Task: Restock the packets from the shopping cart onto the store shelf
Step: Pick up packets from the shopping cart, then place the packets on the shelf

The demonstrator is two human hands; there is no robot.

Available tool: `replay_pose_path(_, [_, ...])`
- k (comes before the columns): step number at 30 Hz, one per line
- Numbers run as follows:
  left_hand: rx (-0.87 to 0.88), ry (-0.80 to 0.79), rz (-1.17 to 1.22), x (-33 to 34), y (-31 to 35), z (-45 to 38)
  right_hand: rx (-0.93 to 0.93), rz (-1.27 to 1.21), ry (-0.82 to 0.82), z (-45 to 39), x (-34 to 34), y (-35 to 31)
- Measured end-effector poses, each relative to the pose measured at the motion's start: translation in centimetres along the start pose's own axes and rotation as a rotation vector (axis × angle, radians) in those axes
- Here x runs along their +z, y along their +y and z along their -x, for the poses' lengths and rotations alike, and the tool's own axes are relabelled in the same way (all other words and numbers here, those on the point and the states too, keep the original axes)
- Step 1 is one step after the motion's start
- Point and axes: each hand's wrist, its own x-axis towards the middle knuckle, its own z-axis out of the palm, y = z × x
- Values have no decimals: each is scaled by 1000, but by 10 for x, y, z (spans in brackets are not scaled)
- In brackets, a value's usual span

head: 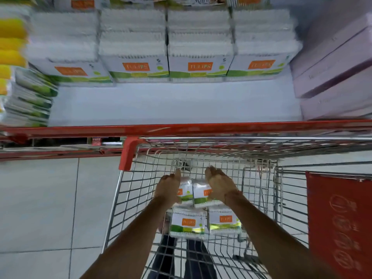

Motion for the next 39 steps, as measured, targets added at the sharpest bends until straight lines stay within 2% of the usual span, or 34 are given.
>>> replay_pose_path(5, [-36,56,67,-13,2,18,-5,-63,-20,20,-13,-3])
replay_pose_path(12, [-45,186,185,-58,4,94,-67,29,15,95,-56,-25])
replay_pose_path(19, [57,386,265,-148,5,173,-74,37,254,173,-146,-55])
replay_pose_path(21, [86,442,256,-180,4,187,-95,71,378,186,-173,-64])
replay_pose_path(24, [129,558,252,-228,-3,206,-127,55,590,193,-210,-72])
replay_pose_path(31, [94,847,143,-300,-41,205,-114,-51,810,164,-276,-119])
replay_pose_path(33, [85,834,127,-310,-53,195,-108,-44,804,146,-284,-132])
replay_pose_path(39, [1,682,2,-306,-84,168,-83,38,642,102,-291,-160])
